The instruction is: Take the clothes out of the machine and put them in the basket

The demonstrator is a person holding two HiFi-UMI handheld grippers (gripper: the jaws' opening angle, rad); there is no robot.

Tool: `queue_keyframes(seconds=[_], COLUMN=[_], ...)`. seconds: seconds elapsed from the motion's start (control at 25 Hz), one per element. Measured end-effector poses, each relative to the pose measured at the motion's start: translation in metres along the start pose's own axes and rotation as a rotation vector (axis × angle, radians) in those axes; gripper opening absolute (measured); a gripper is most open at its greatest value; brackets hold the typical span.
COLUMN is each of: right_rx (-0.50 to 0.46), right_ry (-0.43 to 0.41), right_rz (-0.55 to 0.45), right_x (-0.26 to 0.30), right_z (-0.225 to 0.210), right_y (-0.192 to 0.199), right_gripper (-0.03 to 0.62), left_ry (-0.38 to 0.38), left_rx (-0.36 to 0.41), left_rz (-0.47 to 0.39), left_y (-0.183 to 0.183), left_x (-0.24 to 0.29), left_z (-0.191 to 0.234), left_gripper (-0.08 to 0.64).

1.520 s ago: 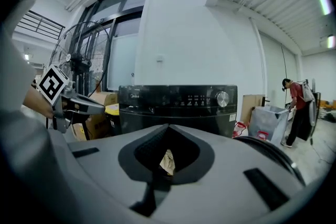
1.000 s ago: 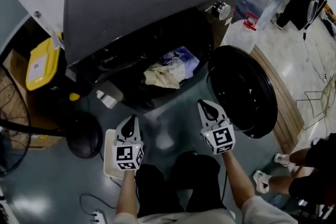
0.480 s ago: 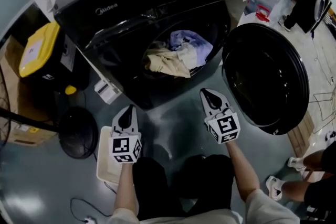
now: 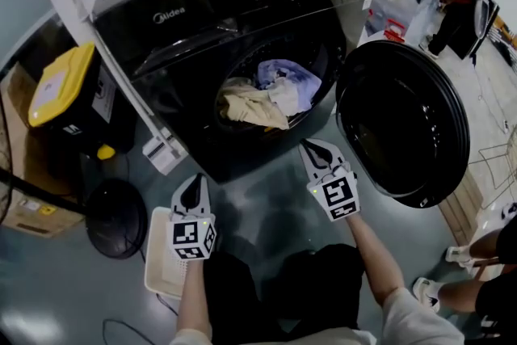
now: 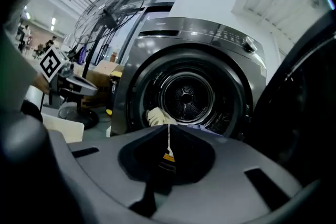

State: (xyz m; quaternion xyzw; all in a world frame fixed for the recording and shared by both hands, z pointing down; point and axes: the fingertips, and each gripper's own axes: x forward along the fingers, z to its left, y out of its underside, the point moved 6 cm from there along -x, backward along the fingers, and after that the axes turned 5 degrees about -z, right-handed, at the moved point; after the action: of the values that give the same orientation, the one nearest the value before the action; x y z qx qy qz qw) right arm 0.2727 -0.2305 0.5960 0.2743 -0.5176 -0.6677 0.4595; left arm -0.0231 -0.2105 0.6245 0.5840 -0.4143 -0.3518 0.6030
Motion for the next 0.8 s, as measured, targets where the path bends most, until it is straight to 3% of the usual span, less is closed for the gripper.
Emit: queue_keyframes(seconds=[0.2, 0.4, 0.48, 0.64, 0.76, 0.8], right_rx=[-0.334, -0.776, -0.900, -1.035, -1.012, -0.990], right_ry=[-0.055, -0.126, -0.155, -0.182, -0.222, -0.240], right_rz=[0.074, 0.172, 0.190, 0.209, 0.235, 0.248], right_x=[0.021, 0.042, 0.047, 0.054, 0.059, 0.060], right_z=[0.016, 0.035, 0.040, 0.044, 0.047, 0.048], right_y=[-0.002, 0.010, 0.014, 0.022, 0.028, 0.031], right_gripper=[0.026, 0.025, 0.025, 0.025, 0.038, 0.088], left_ry=[-0.005, -0.011, -0.014, -0.021, -0.020, -0.019], left_rx=[0.013, 0.015, 0.020, 0.023, 0.026, 0.029], left_rz=[-0.011, -0.010, -0.008, -0.008, -0.009, -0.007], left_y=[0.000, 0.002, 0.003, 0.004, 0.005, 0.005], left_x=[-0.003, -0.004, -0.004, -0.006, -0.006, -0.006], left_z=[-0.002, -0.004, -0.004, -0.003, -0.003, -0.003], left_gripper=[0.018, 0.018, 0.018, 0.018, 0.018, 0.018])
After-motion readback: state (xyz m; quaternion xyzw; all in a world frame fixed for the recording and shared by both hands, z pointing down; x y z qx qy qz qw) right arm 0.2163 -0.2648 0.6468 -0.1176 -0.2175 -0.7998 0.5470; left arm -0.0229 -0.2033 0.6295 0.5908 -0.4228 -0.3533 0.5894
